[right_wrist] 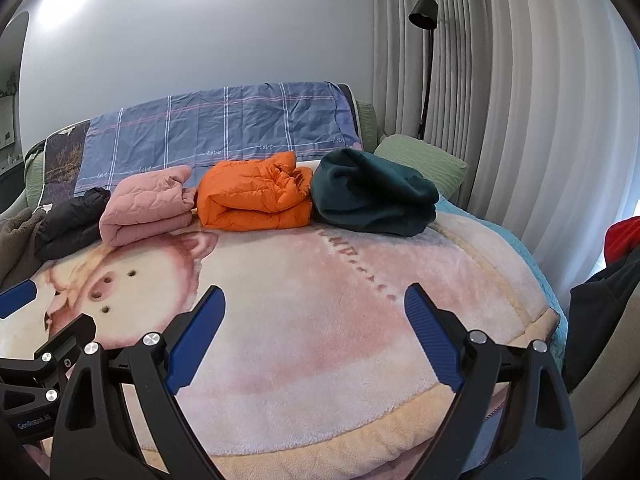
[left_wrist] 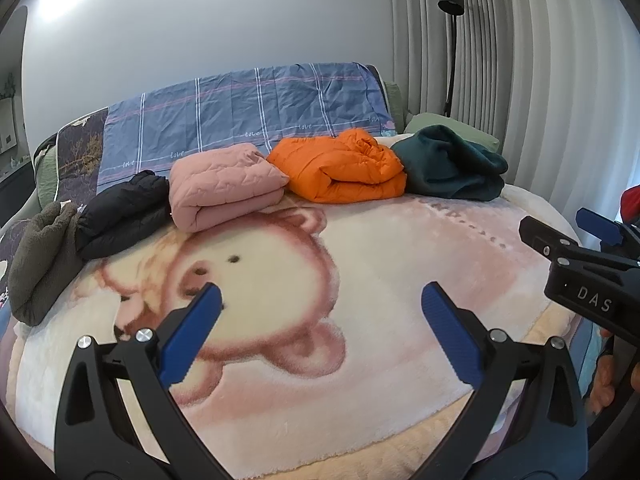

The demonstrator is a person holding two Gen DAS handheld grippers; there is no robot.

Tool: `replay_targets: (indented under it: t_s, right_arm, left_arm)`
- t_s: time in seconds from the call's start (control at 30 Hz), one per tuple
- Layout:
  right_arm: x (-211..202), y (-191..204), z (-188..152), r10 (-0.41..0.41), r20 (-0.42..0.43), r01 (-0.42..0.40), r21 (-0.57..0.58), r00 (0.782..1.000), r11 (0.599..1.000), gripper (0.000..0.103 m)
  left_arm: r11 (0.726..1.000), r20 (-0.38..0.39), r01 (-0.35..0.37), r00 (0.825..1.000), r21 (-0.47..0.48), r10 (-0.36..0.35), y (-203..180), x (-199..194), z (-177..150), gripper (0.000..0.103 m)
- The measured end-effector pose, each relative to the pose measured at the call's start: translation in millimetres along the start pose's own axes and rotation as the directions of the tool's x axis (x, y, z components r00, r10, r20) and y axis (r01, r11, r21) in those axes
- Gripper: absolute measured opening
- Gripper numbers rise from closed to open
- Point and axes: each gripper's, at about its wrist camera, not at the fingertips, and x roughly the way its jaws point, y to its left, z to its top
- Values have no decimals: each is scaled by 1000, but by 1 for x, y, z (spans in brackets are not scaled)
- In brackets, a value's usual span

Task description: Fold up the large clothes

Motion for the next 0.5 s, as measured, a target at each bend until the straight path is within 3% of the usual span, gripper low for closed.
replay_targets:
  t_s: [0.5]
  right_arm:
    - [6, 0, -1, 0, -17, 0, -6, 1000, 1000, 91]
  left_arm:
    - [1000, -6, -4, 1000, 1, 4, 3, 3, -4, 101]
